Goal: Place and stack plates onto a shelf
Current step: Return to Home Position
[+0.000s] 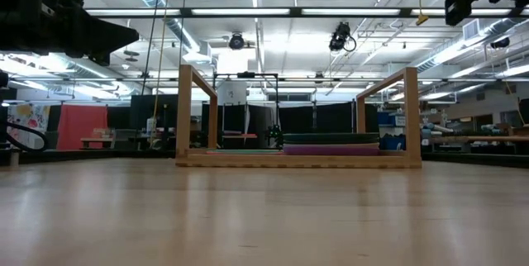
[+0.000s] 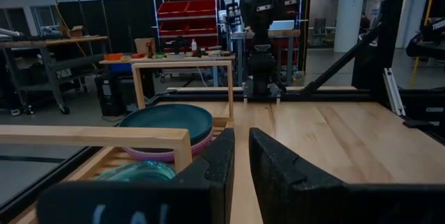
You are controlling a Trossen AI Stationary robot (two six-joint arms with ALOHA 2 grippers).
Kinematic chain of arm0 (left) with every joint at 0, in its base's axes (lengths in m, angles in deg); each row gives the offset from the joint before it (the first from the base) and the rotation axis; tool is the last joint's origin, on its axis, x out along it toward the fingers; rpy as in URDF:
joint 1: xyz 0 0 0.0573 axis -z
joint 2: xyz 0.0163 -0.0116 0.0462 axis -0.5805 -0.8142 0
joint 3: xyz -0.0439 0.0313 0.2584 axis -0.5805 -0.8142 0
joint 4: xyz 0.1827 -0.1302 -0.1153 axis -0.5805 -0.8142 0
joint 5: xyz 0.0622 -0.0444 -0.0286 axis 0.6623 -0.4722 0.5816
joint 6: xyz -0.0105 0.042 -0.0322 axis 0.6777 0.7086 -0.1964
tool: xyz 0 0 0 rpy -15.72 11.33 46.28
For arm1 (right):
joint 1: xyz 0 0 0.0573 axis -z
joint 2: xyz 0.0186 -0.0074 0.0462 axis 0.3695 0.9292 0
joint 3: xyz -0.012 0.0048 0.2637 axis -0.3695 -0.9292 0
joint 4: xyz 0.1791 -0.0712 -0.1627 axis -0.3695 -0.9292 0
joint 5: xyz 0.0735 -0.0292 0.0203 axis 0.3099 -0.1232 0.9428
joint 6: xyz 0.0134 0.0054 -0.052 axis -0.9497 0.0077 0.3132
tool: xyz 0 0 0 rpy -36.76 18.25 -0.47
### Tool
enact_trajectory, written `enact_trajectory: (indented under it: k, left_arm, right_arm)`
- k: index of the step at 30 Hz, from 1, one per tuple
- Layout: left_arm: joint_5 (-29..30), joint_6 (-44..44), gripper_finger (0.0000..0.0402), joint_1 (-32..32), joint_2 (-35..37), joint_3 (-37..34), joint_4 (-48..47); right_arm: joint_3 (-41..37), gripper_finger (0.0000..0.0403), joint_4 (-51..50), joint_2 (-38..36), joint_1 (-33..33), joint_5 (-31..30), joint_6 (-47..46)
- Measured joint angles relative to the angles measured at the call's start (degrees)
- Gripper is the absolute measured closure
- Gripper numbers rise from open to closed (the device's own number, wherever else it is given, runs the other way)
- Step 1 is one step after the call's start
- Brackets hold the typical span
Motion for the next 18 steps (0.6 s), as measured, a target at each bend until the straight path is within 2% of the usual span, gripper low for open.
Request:
enact_trajectory:
  k: [13,18]
  left_arm:
    - [0.0,-0.4,0.0351,0.0,0.0,0.0,0.0]
    - [0.0,-0.4,0.0351,0.0,0.0,0.0,0.0]
  right_arm:
    - [-11.1,0.0205,12.3,0.0,0.0,-0.3,-0.2]
    - [-14.9,0.0205,15.4,0.0,0.0,-3.5,-0.7]
